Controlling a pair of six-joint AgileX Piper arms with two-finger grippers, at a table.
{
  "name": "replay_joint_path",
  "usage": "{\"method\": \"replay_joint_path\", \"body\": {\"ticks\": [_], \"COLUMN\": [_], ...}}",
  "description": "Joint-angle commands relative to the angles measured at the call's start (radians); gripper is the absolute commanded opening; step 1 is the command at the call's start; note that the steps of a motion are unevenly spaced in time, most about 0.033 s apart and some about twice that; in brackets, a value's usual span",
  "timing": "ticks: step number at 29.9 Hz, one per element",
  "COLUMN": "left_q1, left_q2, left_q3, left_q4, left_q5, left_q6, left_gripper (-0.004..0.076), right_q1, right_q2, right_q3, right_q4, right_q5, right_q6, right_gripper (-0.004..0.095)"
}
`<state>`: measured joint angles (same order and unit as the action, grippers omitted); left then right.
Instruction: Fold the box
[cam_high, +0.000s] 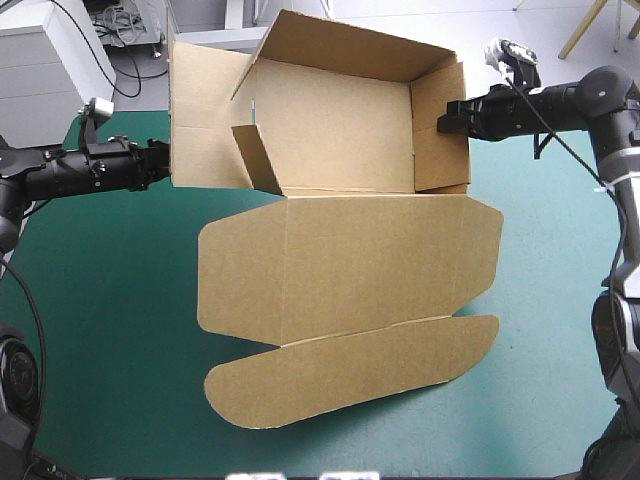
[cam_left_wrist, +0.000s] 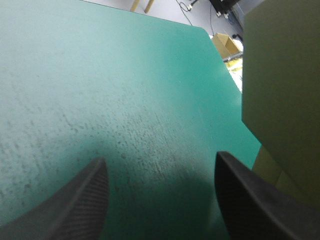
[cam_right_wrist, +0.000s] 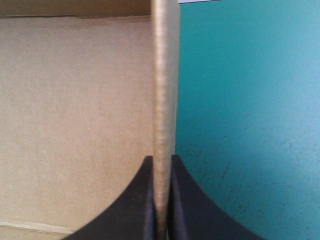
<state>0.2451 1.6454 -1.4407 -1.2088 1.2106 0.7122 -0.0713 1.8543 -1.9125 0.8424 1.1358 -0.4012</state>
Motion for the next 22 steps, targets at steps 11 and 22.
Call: {"method": "replay_joint_path", "body": {"ticks": [11,22], "left_q1": [-0.053,-0.120], "left_q2": [-0.043,-0.043], "left_q3": [-0.048,-0.048], "left_q4": [-0.291,-0.364], "left_q5": [0.088,0.088], "left_q6": [0.037,0.050], "left_gripper": [0.0438,0.0438], "right_q1": [0.010,0.010], "right_q2": [-0.023,-0.023], "right_q3": [-0.034,-0.034], "right_q4": [-0.038,-0.051], "right_q5": [-0.064,-0.105], "right_q6": [0.037,0.039], "right_gripper": [-0.0011,-0.0011]}}
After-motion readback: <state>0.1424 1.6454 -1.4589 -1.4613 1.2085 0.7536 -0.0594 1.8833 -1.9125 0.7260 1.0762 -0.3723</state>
